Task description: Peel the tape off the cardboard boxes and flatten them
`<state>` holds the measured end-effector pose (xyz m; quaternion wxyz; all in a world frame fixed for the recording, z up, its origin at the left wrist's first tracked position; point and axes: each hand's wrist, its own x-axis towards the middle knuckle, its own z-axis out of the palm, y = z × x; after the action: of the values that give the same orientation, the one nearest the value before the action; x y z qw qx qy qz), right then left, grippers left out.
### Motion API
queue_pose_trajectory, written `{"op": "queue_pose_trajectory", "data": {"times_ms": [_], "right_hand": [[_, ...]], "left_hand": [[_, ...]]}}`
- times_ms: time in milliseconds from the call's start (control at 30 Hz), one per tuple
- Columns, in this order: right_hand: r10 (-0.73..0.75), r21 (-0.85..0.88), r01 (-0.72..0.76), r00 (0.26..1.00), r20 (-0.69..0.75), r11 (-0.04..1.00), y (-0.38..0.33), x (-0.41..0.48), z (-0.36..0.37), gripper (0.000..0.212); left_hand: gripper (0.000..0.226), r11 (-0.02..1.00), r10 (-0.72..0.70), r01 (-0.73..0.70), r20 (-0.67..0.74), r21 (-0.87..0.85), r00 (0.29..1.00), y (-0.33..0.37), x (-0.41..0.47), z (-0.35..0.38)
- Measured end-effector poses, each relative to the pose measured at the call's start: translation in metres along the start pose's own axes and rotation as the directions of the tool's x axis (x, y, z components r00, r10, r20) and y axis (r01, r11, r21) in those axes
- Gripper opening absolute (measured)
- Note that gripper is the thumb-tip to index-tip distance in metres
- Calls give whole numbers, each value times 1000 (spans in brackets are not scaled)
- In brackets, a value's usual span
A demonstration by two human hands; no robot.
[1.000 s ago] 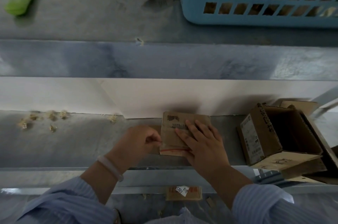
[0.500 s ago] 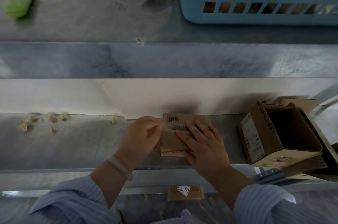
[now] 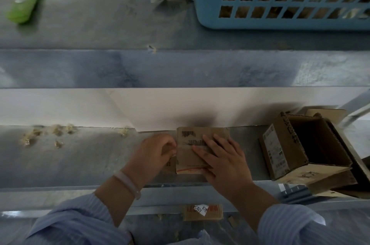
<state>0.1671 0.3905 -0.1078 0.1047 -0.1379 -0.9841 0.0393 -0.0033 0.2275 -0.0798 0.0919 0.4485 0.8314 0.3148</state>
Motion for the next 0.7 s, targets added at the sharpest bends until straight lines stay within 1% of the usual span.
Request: {"op": "queue_pose_trajectory", "data": {"times_ms": [67,167,233,300,400,467,533,567,633,700], "right_hand": [[-3,5,3,1000,-4,1000,0,0,0,55],[-10,9,10,1000,-25,1000,1,-2,1,54],[-9,13,10,1000,-29,1000,3,-2,1,54],[-11,14,11,1000,-29,1000,4,-2,3,53],[-22,9,22,999,-36,1000,4,-2,5,54],[-24,8,24,999,-42,1000,4,-2,5,54],[-22,12,22,999,-50,1000,4,-2,5,54],[-20,9,21,998,-52,1000,4,-3,5,54],[-16,-1,16,999,-43,1000,3,-3,6,54],[-13,-11,13,999,-41,1000,2,-3,7,54]], "left_hand": [[15,1000,-19,19,-2,-15,1000,3,-1,3],[8,998,-64,63,-80,-15,995,5,1,10],[10,994,-113,111,-140,-26,984,6,1,19],[14,978,-199,184,-175,-102,964,8,1,26],[19,924,-339,293,-171,-247,925,11,3,32],[25,900,-387,331,-171,-282,906,12,2,33],[26,900,-388,325,-195,-289,901,15,1,33],[25,911,-365,300,-213,-283,906,15,-1,32],[18,945,-281,225,-238,-237,930,13,-4,27],[11,973,-198,165,-214,-162,957,8,-11,21]]}}
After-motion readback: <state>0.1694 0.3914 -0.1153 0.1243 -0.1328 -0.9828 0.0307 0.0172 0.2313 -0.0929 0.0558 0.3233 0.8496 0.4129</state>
